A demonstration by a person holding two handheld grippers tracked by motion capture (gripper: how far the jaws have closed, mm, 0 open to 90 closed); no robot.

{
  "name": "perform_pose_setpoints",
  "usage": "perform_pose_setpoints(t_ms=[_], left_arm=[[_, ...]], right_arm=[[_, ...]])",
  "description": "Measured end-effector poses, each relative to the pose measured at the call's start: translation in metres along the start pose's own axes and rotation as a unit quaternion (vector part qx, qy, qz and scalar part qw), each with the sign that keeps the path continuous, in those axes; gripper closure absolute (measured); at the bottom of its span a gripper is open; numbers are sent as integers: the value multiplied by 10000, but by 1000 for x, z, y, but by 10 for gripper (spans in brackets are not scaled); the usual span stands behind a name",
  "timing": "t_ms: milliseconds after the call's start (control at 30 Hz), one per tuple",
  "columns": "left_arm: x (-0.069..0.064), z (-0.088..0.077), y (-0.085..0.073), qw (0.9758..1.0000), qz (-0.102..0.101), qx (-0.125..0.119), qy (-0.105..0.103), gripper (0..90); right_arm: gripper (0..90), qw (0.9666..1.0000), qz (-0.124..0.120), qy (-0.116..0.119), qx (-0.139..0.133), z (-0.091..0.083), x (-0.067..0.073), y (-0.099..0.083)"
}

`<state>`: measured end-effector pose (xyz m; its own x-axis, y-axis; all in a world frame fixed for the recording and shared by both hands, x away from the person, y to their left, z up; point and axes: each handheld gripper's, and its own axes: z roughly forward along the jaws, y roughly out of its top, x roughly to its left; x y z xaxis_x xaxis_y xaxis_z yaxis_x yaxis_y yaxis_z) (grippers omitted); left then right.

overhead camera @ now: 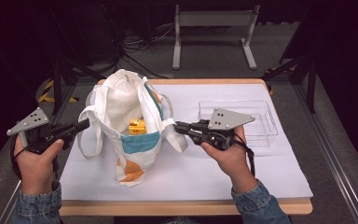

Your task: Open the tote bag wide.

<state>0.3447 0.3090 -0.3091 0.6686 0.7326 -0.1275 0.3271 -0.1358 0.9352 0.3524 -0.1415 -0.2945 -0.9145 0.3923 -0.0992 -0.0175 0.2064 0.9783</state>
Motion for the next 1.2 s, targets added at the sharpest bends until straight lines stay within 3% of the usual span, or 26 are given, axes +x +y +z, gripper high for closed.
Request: perform_pose_setpoints(t_ms=[200, 333, 467, 600, 800, 1000, 1200], left_arm=[[13, 0, -11, 9998, -138, 155, 50, 876], [14, -2, -13, 9997, -117, 218, 50, 876], [13, 0, -15, 9994, -18, 343, 12, 876], [14, 2, -16, 9986, -7, 502, -165, 876], [17, 1, -20, 9954, -58, 907, -317, 877], [18, 2, -22, 9926, -85, 1173, -298, 877], [21, 8, -27, 9903, -57, 1330, -408, 877]], right_arm=[[880, 9999, 30, -95, 55, -8, -5, -2], [880, 9999, 45, -136, 57, -11, -6, -2], [879, 9998, 88, -136, 125, -14, -8, -3], [879, 9991, 270, 1, 315, -19, -11, -6], [879, 9974, 323, 41, 642, -29, -14, -12], [878, 9944, 427, 72, 960, -31, -18, -19], [878, 9911, 571, 113, 1199, -33, -22, -25]])
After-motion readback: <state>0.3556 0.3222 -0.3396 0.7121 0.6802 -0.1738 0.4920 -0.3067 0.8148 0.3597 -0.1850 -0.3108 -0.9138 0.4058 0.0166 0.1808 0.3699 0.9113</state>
